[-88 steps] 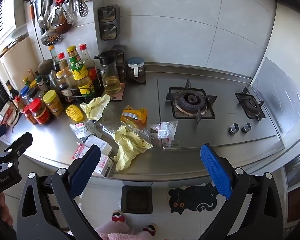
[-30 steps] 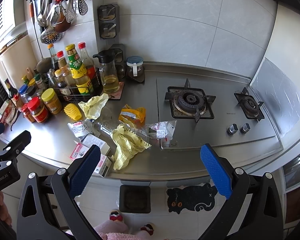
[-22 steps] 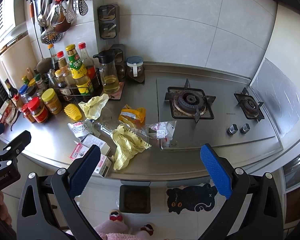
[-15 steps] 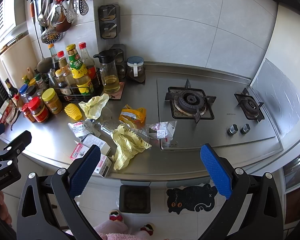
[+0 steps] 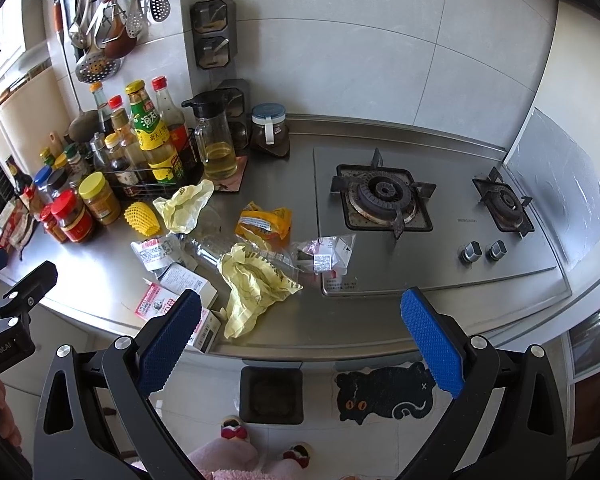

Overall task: Collect trash
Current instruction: 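Grasp the pink-and-white box with the left tool while the right tool grasps the yellow bag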

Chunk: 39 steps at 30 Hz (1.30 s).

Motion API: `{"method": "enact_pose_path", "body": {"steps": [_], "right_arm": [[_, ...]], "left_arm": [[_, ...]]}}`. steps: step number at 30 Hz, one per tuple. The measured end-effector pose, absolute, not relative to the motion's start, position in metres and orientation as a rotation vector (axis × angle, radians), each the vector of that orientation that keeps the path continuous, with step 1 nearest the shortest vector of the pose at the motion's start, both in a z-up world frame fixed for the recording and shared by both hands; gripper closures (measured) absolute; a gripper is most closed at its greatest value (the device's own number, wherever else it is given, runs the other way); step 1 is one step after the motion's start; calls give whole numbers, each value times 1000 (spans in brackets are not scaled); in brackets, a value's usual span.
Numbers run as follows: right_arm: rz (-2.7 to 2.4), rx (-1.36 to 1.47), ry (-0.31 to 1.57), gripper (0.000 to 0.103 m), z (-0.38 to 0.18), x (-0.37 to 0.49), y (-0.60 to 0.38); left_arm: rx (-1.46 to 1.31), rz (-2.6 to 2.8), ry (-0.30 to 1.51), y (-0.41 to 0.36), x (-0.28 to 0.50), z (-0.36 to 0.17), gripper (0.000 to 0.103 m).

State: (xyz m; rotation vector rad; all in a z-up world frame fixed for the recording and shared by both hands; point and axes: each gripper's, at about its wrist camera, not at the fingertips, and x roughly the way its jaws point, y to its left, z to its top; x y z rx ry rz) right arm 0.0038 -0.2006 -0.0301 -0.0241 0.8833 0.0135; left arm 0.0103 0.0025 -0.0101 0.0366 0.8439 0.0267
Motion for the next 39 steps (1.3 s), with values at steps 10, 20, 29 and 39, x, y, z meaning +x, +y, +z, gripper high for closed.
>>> {"method": "enact_pose_path", "body": {"steps": [10, 20, 29, 39], "right_arm": [[90, 92, 960, 3, -83, 32, -214], [207, 7, 1058, 25, -143, 67, -197], [337, -7, 1121, 31, -178, 98, -184], [364, -47, 1142, 31, -200, 112, -174]], "left_arm": [[8, 6, 931, 3, 34, -59, 8], [-119, 52, 1127, 3, 53, -124, 25], [-277, 105, 1246, 1, 83, -164, 40], [-241, 184, 1289, -15, 107, -189, 40]]}}
